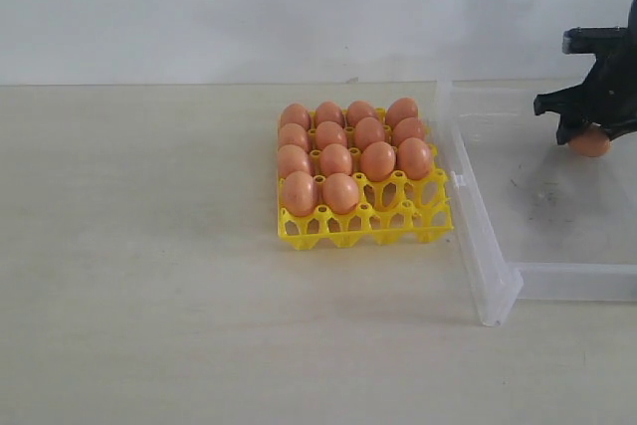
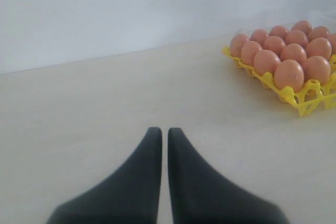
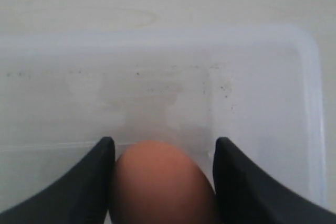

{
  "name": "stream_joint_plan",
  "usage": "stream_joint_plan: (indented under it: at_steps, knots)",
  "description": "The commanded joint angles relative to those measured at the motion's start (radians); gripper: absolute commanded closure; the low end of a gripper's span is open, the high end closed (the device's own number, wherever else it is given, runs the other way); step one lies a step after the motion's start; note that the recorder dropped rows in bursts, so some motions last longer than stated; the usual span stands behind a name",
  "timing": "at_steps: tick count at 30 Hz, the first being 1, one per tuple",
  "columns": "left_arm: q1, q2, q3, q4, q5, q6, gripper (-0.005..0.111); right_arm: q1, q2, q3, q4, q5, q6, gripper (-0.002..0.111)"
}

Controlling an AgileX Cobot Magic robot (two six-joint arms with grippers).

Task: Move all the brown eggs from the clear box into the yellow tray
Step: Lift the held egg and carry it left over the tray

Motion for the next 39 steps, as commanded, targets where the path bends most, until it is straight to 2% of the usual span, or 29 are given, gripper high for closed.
stream_joint_plan:
  at_steps: [1, 9, 11, 12, 17, 20, 24, 26, 28, 30, 32, 36, 39]
  knots:
    - [0.004, -0.004, 0.004, 0.002, -0.008, 0.005, 0.103, -0.007, -0.002, -0.004, -0.009, 0.014, -0.173, 0.079]
    - [0.004, -0.004, 0.004, 0.002, -0.008, 0.005, 0.103, -0.007, -0.002, -0.004, -0.009, 0.027, -0.205, 0.081]
    - [0.004, -0.004, 0.004, 0.002, -0.008, 0.005, 0.103, -0.007, -0.002, -0.004, -0.009, 0.031, -0.232, 0.094]
    - [0.004, -0.004, 0.004, 0.002, -0.008, 0.005, 0.103, -0.007, -0.002, -0.004, 0.0, 0.023, -0.244, 0.107]
    - [0.004, -0.004, 0.004, 0.002, -0.008, 0.005, 0.103, -0.007, -0.004, -0.002, 0.215, -0.1, -0.284, 0.108]
    - [0.004, -0.004, 0.004, 0.002, -0.008, 0.005, 0.103, -0.007, -0.016, 0.033, 0.566, -0.177, -0.527, 0.108]
    - [0.004, -0.004, 0.004, 0.002, -0.008, 0.005, 0.103, -0.007, -0.059, 0.155, 1.129, -0.242, -1.047, 0.108]
    - [0.004, -0.004, 0.004, 0.002, -0.008, 0.005, 0.103, -0.007, -0.076, 0.226, 1.339, -0.251, -1.265, 0.108]
    - [0.004, -0.004, 0.004, 0.002, -0.008, 0.005, 0.103, -0.007, -0.096, 0.291, 1.544, -0.233, -1.51, 0.108]
    - [0.004, -0.004, 0.004, 0.002, -0.008, 0.005, 0.103, -0.007, -0.11, 0.371, 1.744, -0.143, -1.756, 0.108]
    - [0.004, -0.004, 0.004, 0.002, -0.008, 0.005, 0.103, -0.007, -0.114, 0.413, 1.744, 0.015, -1.872, 0.108]
    - [0.004, -0.004, 0.004, 0.002, -0.008, 0.005, 0.103, -0.007, -0.114, 0.476, 1.744, 0.389, -1.973, 0.109]
    - [0.004, -0.004, 0.004, 0.002, -0.008, 0.005, 0.103, -0.005, -0.12, 0.509, 1.744, 0.441, -1.981, 0.109]
